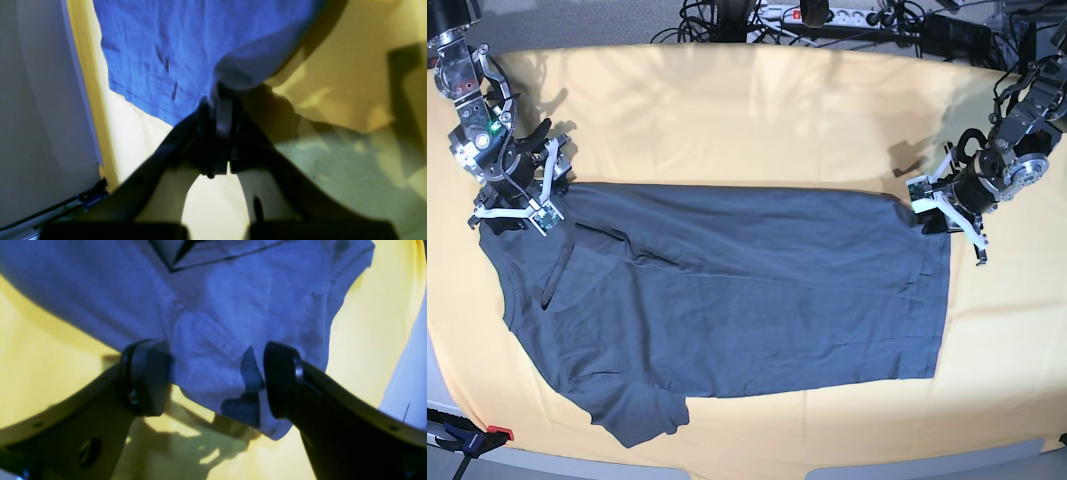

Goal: Fold the T-shirt properly
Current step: 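Lower the held shoulder edge onto the shirt body, folding it over, then drag the shirt toward the robot with both grippers, then release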

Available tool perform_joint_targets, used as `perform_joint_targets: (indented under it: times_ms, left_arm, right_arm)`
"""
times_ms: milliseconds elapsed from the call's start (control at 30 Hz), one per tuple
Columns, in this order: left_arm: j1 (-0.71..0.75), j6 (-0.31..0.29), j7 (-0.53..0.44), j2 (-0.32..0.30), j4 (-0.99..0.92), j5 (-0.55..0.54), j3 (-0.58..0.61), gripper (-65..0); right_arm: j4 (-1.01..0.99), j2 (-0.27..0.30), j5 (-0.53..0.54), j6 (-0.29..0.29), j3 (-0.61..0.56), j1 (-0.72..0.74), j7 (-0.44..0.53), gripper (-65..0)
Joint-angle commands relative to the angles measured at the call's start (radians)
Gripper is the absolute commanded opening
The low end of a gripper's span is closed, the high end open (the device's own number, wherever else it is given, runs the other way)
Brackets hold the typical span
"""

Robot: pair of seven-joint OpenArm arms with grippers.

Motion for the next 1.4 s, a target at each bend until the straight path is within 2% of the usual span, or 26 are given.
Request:
perform_joint_targets:
  times_ms: [0,133,300,433,500,633,700,767,900,967,1000,1067,1367]
  left_arm:
    - [-0.017,0.019,0.002,-0.023,0.01,-0.001,-0.011,-65.0]
    - [-0.017,0.019,0.012,-0.023,0.01,-0.001,-0.011,-65.0]
    - [-0.017,0.019,0.013,-0.023,0.01,-0.001,-0.011,-65.0]
    - [-0.017,0.019,0.013,-0.023,0.01,-0.001,-0.011,-65.0]
    - [-0.017,0.019,0.013,-0.023,0.011,-0.001,-0.011,-65.0]
    - [-0.017,0.019,0.013,-0.023,0.011,-0.001,-0.011,-65.0]
    - [-0.017,0.019,0.013,-0.023,0.011,-0.001,-0.011,-65.0]
    - [-0.017,0.019,0.013,-0.023,0.011,-0.001,-0.011,-65.0]
    - [-0.017,0.019,0.012,-0.023,0.011,-0.001,-0.011,-65.0]
    - [-0.017,0.019,0.013,-0.023,0.011,-0.001,-0.011,-65.0]
    - [-0.017,0.019,0.013,-0.024,0.011,-0.001,-0.011,-65.0]
    - [-0.018,0.019,0.012,-0.029,0.011,-0.001,-0.011,-65.0]
    - [-0.018,0.019,0.02,-0.032,0.013,-0.001,-0.011,-65.0]
  right_arm:
    - [0.001,0.018,-0.008,0.033,0.003,-0.01,-0.051,-20.4]
    - [0.001,0.044,-0.009,0.033,0.003,-0.042,-0.077,-20.4]
    - [0.0,0.145,-0.012,0.014,0.003,-0.088,-0.068,-20.4]
    - [-0.032,0.197,-0.017,0.008,0.003,-0.114,0.06,-20.5]
    - [-0.068,0.197,-0.062,0.002,0.003,-0.113,0.105,-20.5]
    - [-0.138,0.197,-0.175,-0.061,0.003,-0.111,0.243,-20.5]
    - [-0.161,0.197,-0.188,-0.06,0.003,-0.104,0.255,-21.2]
    - [-0.17,0.198,-0.196,-0.065,0.003,-0.101,0.255,-28.1]
    - [-0.172,0.197,-0.19,-0.087,0.003,-0.091,0.256,-49.8]
    - [-0.171,0.197,-0.19,-0.136,0.003,-0.091,0.255,-62.2]
    - [-0.171,0.197,-0.191,-0.163,0.003,-0.09,0.254,-65.0]
    - [-0.171,0.198,-0.194,-0.196,0.003,-0.08,0.245,-65.0]
    - [-0.171,0.198,-0.184,-0.201,0.003,-0.053,0.217,-65.0]
